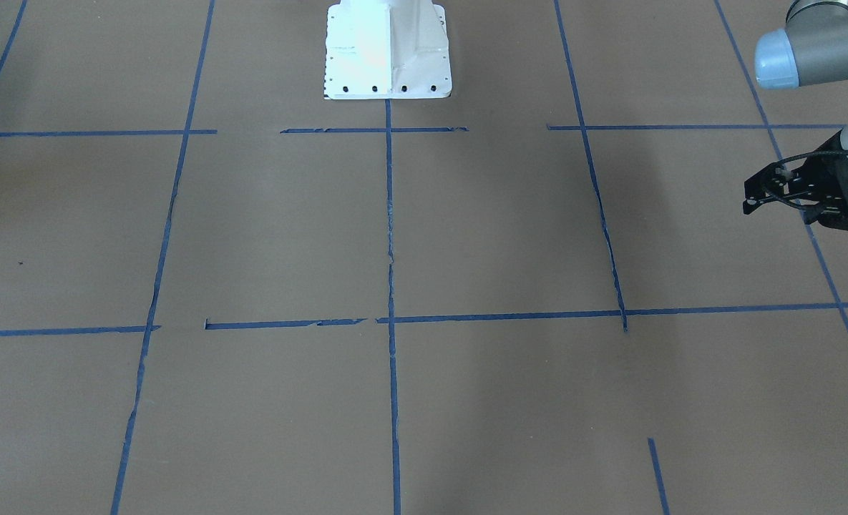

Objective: Left arm hands cup to right arm to dump lemon

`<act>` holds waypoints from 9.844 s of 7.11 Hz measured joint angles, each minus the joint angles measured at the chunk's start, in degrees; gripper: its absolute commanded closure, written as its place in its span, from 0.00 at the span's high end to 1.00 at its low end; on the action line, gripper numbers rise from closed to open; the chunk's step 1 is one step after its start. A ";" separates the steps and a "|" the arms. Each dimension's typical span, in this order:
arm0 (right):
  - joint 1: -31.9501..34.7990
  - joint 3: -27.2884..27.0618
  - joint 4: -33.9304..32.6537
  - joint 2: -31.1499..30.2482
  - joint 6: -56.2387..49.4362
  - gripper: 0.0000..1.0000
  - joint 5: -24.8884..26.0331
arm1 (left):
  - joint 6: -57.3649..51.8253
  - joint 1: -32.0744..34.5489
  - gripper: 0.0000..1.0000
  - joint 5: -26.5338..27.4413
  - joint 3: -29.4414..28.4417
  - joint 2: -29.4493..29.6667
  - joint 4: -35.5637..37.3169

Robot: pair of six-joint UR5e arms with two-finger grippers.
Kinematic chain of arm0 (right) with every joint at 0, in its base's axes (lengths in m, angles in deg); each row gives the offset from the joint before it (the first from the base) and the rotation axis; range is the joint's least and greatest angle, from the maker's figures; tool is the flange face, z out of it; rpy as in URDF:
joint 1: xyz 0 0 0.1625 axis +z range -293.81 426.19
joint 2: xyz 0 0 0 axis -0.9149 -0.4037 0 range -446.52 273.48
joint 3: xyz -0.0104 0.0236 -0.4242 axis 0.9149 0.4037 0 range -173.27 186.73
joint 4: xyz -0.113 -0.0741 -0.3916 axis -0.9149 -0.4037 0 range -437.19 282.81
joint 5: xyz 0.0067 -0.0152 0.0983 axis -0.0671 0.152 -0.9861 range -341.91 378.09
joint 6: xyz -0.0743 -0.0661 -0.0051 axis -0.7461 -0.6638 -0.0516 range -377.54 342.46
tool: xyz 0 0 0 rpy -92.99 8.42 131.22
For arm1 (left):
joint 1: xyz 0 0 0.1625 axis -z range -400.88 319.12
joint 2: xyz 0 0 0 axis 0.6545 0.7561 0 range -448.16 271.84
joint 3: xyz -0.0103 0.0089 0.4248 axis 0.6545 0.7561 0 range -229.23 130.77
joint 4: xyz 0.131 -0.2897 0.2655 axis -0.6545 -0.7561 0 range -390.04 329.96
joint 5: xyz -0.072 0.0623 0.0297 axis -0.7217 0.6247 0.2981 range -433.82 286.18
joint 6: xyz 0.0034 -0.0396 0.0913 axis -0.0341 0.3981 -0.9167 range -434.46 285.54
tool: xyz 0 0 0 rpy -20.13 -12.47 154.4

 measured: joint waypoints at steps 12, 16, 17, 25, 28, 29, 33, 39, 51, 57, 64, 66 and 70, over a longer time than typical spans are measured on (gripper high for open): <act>17.88 -22.95 -29.05 0.65 -23.80 0.07 -28.76 | 1.52 -0.06 1.00 -0.20 -0.40 0.76 -0.08; 15.68 -30.71 -41.78 2.31 -52.01 0.18 -37.08 | 1.82 -0.09 1.00 -0.24 0.07 0.79 -0.09; 14.25 -30.89 -43.70 2.83 -62.38 0.22 -38.43 | 1.84 -0.12 1.00 -0.20 0.15 0.78 -0.19; -2.74 -30.12 -67.44 16.90 -125.12 0.19 -35.31 | 9.68 -5.07 1.00 -0.09 1.35 5.05 -0.80; -18.43 -29.94 -79.07 26.50 -126.12 0.20 -17.19 | 25.10 -8.17 1.00 -1.16 2.73 9.41 -0.04; -23.77 -30.06 -83.47 29.82 -126.18 0.21 -10.07 | 29.01 -8.75 1.00 -2.20 2.74 11.05 0.09; -43.39 -28.24 -108.48 48.31 -125.73 0.27 18.08 | 46.44 -10.59 1.00 -3.47 1.56 20.36 0.48; -49.13 -23.17 -111.80 57.40 -123.65 0.42 26.81 | 58.72 -18.10 0.96 -2.36 -7.23 37.23 2.40; -49.48 -23.06 -111.85 57.31 -124.30 0.44 26.98 | 62.85 -24.58 0.53 3.70 -21.02 45.69 -1.73; -49.57 -23.06 -111.86 57.35 -124.32 0.44 26.99 | 64.99 -24.74 0.33 3.69 -20.88 45.05 -4.03; -49.62 -23.17 -111.06 57.20 -125.68 1.00 26.90 | 65.62 -25.11 0.00 3.68 -20.93 45.19 -4.05; -49.64 -23.24 -110.94 57.15 -125.80 1.00 26.90 | 65.65 -25.12 0.00 3.69 -21.01 45.20 -4.04; -49.64 -23.23 -110.92 56.91 -125.84 1.00 26.88 | 65.63 -24.86 0.00 3.79 -21.53 45.16 -4.04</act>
